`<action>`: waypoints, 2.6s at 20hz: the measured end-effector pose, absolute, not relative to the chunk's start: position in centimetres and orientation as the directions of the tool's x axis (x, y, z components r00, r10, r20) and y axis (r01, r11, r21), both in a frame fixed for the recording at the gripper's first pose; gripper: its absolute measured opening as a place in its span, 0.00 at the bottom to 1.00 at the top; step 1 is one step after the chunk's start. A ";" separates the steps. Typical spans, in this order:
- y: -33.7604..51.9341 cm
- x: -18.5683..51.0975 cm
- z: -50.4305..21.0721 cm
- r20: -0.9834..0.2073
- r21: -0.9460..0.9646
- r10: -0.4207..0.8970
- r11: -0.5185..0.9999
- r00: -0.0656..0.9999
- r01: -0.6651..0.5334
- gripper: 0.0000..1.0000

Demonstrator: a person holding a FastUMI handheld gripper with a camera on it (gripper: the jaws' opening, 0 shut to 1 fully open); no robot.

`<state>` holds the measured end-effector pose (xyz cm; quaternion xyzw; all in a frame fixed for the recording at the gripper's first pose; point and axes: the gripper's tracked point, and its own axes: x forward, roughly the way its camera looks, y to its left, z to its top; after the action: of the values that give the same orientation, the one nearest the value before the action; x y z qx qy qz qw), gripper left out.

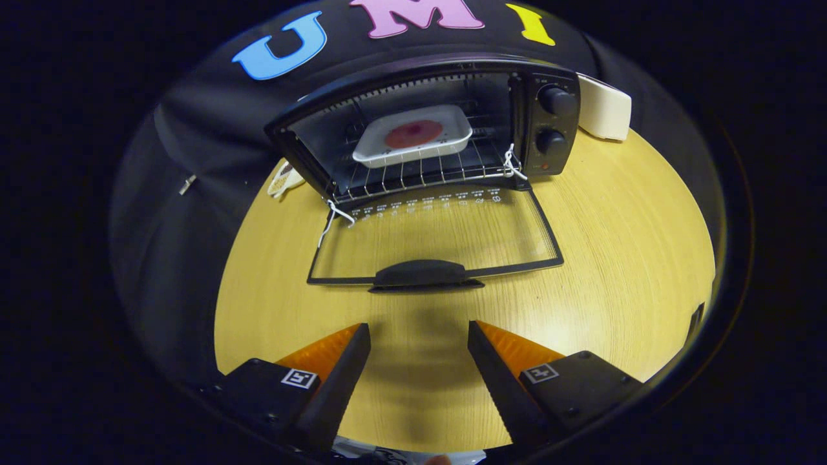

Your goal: Open the toaster oven, put the food inside, and close the toaster oven door.

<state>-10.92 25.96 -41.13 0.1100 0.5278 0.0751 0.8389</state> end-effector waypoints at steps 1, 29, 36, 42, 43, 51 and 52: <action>25.0 -11.9 -41.0 -0.874 0.252 0.236 0.968 0.425 -0.018 0.99; 24.7 -8.2 -43.3 -0.872 0.091 0.082 0.996 0.483 -0.005 0.97; 24.7 -7.6 -37.6 -0.767 0.155 0.120 0.988 0.630 0.000 0.97; 24.5 -4.3 -32.1 -0.652 0.126 0.130 0.990 0.747 -0.063 0.97; 24.1 -3.5 -31.5 -0.638 0.124 0.121 0.991 0.760 -0.054 0.97; 22.5 -0.6 -26.0 -0.540 0.178 0.129 0.983 0.832 -0.037 0.97; 22.4 -0.7 -25.0 -0.526 0.185 0.137 0.982 0.839 -0.044 0.99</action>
<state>-0.69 22.37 -25.04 0.0831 0.2795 0.0474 0.9554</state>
